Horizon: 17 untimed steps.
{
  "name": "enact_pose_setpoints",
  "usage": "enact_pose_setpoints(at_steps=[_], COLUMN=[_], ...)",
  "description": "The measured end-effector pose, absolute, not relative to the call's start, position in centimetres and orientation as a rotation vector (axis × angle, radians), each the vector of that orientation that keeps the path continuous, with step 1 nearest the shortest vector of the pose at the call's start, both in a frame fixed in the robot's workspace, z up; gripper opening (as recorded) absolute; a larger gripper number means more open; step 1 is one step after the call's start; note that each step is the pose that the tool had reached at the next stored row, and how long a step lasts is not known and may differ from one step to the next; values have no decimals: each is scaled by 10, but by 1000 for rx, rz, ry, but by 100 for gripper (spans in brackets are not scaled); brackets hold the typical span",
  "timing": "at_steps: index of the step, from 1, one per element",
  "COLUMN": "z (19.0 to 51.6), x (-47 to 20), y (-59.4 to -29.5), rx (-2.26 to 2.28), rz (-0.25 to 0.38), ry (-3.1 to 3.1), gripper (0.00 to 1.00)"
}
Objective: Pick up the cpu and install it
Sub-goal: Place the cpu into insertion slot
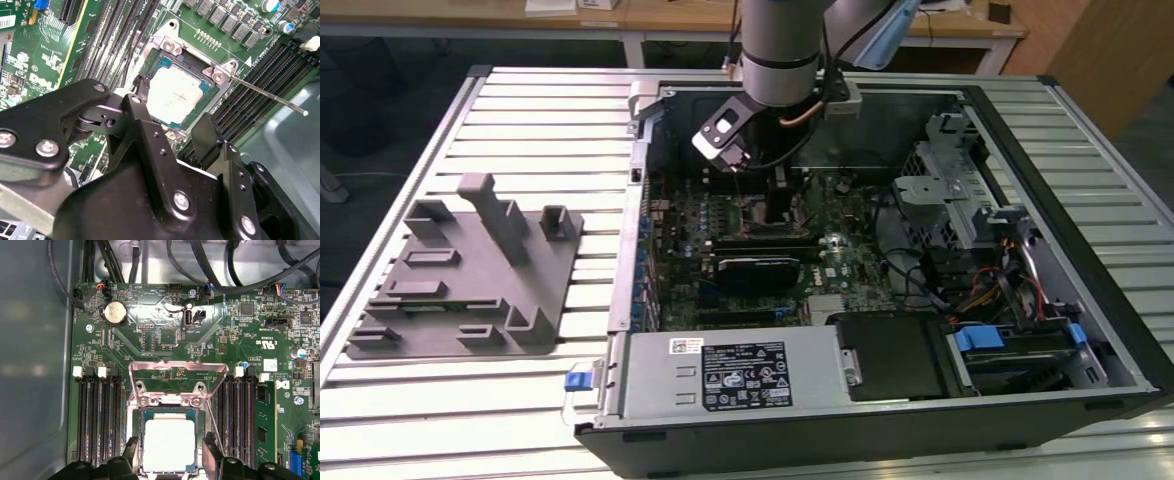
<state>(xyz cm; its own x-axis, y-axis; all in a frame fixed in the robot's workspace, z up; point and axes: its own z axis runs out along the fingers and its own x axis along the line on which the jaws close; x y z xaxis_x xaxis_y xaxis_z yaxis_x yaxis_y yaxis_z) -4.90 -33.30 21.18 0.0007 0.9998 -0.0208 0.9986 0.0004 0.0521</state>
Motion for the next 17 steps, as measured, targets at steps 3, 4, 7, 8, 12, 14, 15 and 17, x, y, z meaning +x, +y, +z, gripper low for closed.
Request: enact_pose_setpoints(at_steps=[3, 4, 7, 8, 12, 14, 15, 17], z=[212, 212, 212, 212, 212, 212, 212, 212], x=[-49, -49, -49, -49, -49, -49, -49, -49], y=[-333, -333, -333, -333, -333, -333, -333, -333], rx=[2185, 2185, 2185, 2185, 2185, 2185, 2185, 2185], rz=[34, 34, 34, 34, 34, 34, 34, 34], ry=[2185, 2185, 2185, 2185, 2185, 2184, 2184, 2184], gripper=[53, 53, 42, 36, 18, 12, 11, 11])
